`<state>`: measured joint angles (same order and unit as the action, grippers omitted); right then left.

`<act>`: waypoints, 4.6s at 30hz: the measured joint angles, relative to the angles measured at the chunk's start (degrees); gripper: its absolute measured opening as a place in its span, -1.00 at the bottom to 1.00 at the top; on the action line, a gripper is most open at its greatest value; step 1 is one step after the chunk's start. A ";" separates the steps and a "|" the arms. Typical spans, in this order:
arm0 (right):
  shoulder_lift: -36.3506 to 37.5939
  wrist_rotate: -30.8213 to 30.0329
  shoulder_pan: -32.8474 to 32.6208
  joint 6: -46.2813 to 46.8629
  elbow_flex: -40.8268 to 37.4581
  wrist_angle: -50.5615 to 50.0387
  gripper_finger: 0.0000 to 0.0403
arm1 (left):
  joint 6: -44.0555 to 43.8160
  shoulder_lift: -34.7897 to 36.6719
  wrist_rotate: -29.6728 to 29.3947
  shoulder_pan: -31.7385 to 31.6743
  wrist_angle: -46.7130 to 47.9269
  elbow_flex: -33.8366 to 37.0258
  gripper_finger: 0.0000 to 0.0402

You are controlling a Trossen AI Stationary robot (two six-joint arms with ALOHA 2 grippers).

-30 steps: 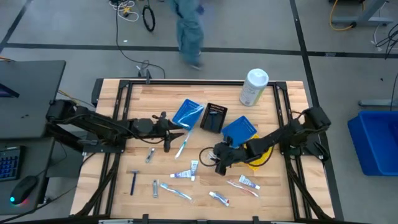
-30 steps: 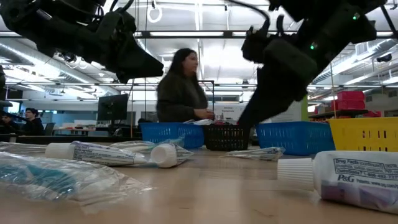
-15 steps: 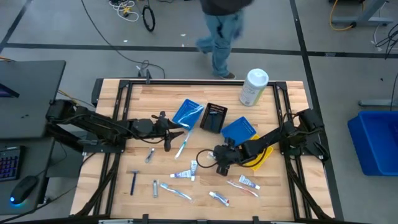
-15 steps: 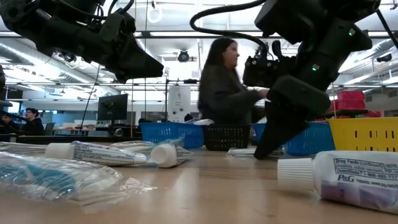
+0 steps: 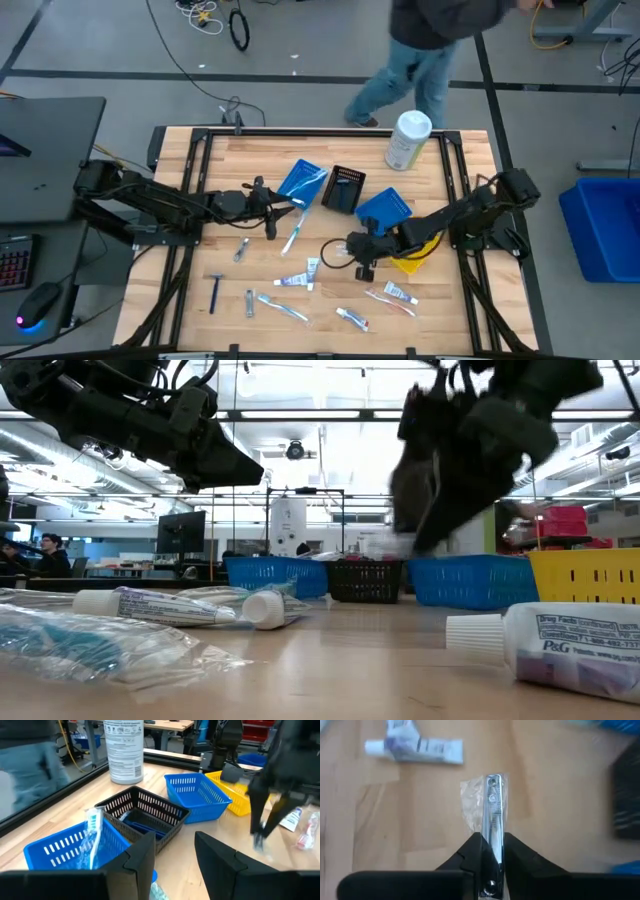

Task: Pick & Place Travel size toiletries
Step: Put the top right nail cutter into the right blue basket, then put the top right toothpaste into the yellow basket, then put the top blue toothbrush into the left blue basket

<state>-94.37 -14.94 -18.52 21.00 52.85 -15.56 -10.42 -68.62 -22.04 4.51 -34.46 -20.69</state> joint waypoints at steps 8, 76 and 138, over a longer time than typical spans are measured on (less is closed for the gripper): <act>14.57 -12.35 0.66 -0.52 0.34 -18.89 -0.70 | -1.03 0.00 -0.02 0.02 0.28 0.00 -0.27; -0.97 13.05 -26.69 38.31 -1.40 -23.65 -0.10 | -4.55 0.00 -8.64 0.00 0.48 -0.02 -0.27; 8.48 -4.09 -7.91 15.07 6.48 -54.72 0.21 | -10.93 -0.02 -2.26 0.02 0.32 -0.27 -0.27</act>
<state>-85.89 -19.04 -26.43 36.06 59.33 -70.27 -21.35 -68.64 -24.30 4.54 -34.14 -20.95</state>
